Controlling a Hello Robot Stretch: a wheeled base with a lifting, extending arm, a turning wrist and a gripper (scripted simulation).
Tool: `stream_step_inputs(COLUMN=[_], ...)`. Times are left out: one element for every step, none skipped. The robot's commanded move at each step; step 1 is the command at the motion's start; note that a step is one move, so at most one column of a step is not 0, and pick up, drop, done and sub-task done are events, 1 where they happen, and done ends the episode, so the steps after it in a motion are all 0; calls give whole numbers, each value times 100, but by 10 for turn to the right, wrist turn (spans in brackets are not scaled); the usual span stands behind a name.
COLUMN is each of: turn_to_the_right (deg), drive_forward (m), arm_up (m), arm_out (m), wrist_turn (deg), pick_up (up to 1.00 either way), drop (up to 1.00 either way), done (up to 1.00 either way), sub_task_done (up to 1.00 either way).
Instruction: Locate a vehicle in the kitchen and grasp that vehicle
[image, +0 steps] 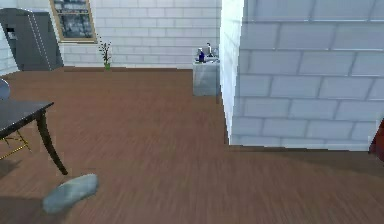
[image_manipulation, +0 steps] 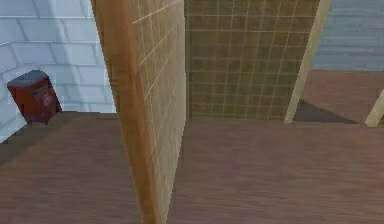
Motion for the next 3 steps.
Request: stream_step_inputs(turn_to_the_right=[0,-210,0], drive_forward=[45,0,100], arm_up=[0,0,0], arm_out=[0,0,0], wrist_turn=[0,0,0], pick_up=[0,0,0], drop=[0,0,0], done=[0,0,0], sub_task_done=[0,0,0])
